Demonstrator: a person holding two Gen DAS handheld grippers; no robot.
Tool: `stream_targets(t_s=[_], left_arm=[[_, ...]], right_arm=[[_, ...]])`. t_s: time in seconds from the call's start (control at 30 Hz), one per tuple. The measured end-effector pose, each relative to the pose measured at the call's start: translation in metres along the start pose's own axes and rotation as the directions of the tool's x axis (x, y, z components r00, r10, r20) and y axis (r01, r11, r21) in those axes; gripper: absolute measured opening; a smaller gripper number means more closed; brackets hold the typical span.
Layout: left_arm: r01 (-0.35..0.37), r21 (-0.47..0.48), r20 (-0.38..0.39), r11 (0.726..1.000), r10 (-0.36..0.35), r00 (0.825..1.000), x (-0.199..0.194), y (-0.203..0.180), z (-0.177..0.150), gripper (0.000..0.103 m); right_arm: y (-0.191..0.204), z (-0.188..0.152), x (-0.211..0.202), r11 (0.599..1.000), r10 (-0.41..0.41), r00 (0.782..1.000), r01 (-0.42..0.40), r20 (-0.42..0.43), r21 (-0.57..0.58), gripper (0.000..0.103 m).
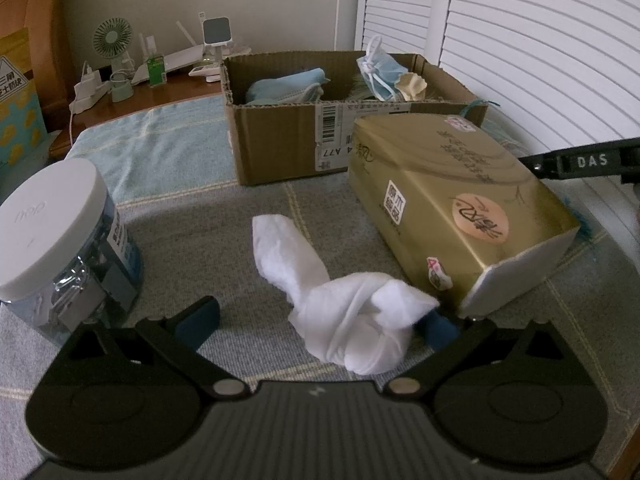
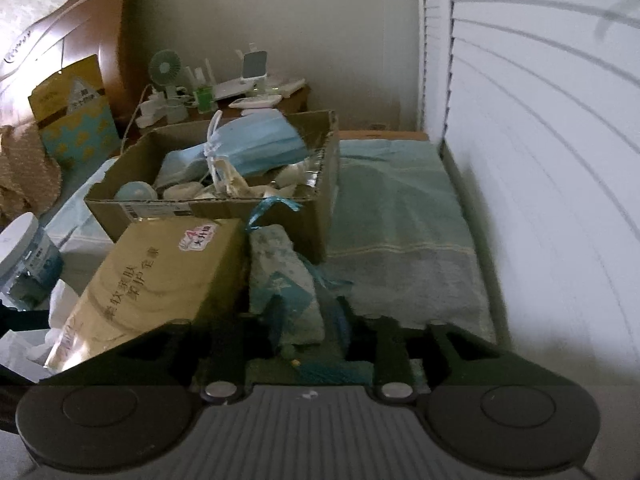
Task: Organize soft objects
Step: 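Lift the blue pouch with the right tool while the left tool grasps the white cloth bunny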
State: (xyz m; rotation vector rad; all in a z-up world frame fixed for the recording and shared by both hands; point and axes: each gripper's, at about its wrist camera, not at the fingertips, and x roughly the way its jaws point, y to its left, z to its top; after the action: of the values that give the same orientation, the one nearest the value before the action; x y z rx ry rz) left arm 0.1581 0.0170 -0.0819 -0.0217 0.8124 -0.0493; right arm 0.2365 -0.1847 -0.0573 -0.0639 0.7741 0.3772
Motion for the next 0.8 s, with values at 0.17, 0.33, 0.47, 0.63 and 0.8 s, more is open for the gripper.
stream_targets(t_s=[0.17,0.33,0.47,0.63,0.8], left_arm=[[-0.001,0.002,0.002,1.0,0.001,1.0,0.0,0.0,0.0,0.102],[0.0,0.004,0.002,1.0,0.0,1.0,0.0,0.0,0.0,0.102],[0.0,0.004,0.002,1.0,0.0,1.0,0.0,0.0,0.0,0.102],[0.004,0.004,0.001,1.0,-0.004,1.0,0.0,0.0,0.0,0.102],[0.006,0.003,0.003,1.0,-0.006,1.0,0.0,0.0,0.001,0.102]], right_arm=[[-0.003,0.0,0.014,0.999,0.049,0.998,-0.049,-0.04,0.01,0.034],[0.002,-0.002,0.016,0.999,0.014,0.998,-0.016,-0.055,-0.029,0.01],[0.006,-0.005,0.005,1.0,-0.011,0.999,0.011,-0.036,-0.017,0.009],[0.008,-0.01,-0.015,0.998,-0.066,0.997,0.065,-0.033,-0.012,0.009],[0.008,-0.018,-0.034,0.99,-0.141,0.989,0.141,-0.036,0.0,0.013]])
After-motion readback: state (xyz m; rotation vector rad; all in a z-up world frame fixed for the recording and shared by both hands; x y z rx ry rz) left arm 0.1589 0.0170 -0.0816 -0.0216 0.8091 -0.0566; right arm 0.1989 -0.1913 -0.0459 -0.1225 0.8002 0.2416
